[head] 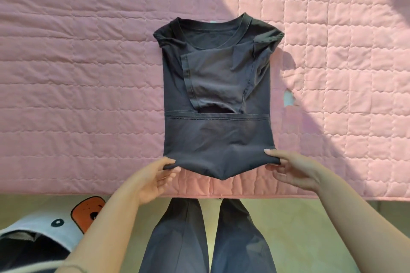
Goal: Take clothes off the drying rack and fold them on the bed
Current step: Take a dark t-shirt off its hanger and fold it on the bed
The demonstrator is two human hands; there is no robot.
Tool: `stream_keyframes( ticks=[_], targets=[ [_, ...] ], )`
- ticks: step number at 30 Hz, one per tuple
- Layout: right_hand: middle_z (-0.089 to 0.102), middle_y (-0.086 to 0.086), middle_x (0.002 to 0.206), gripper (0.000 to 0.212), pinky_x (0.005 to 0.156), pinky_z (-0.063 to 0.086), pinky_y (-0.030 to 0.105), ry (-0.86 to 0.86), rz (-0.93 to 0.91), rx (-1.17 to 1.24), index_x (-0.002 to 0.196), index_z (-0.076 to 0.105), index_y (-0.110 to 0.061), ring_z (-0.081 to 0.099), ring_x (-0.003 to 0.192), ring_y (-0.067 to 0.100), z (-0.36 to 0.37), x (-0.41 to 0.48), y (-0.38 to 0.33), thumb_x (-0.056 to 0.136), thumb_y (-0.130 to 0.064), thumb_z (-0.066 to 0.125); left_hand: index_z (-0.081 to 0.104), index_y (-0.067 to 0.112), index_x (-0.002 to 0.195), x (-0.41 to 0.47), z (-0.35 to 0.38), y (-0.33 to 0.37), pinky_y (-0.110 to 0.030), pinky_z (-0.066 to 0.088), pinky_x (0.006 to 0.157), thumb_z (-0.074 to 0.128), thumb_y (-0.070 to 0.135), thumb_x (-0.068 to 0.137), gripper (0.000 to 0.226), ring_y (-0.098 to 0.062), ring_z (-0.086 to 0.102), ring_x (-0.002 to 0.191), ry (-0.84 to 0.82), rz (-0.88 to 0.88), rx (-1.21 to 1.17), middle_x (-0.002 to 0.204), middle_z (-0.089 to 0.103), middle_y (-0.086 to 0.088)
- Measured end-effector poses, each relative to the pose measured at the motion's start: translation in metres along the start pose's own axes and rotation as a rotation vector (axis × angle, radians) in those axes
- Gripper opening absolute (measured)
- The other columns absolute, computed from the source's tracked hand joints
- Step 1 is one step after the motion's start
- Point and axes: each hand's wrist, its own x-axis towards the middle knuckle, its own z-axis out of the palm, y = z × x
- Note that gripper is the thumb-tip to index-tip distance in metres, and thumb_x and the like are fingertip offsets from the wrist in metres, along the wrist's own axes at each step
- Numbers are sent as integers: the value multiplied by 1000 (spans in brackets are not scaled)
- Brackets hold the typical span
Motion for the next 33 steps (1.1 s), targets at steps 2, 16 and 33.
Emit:
stream_keyframes(
  ticks=[2, 16, 33],
  targets=[
    [64, 2, 69, 47, 53, 50, 21, -126, -40, 69, 84, 69, -16, 68, 76, 16, 1, -8, -24, 46, -28, 94, 61, 11, 76, -13, -1, 26, -16, 50, 45, 70, 20, 76, 12, -9, 55, 48, -164, -55, -91, 61, 62, 0],
    [72, 5, 83, 14, 57, 54, 20, 59, -591, 305, 91, 62, -9, 71, 72, 15, 53, 13, -208, 90, -23, 60, 63, 16, 98, -12, 81, 231, -18, 54, 64, 45, 35, 98, 27, -9, 70, 76, -260, 544, -123, 93, 74, 0],
    [-10, 1, 162, 67, 115, 9, 54, 826, -876, -1379, 151, 6, -43, -6, 149, 27, 72, 118, -152, 95, -56, 41, 4, 41, 152, 103, 83, 149, -55, 20, 113, 46, 63, 89, 79, -38, 11, 143, 643, 1080, 1361, 161, -7, 1]
  ],
)
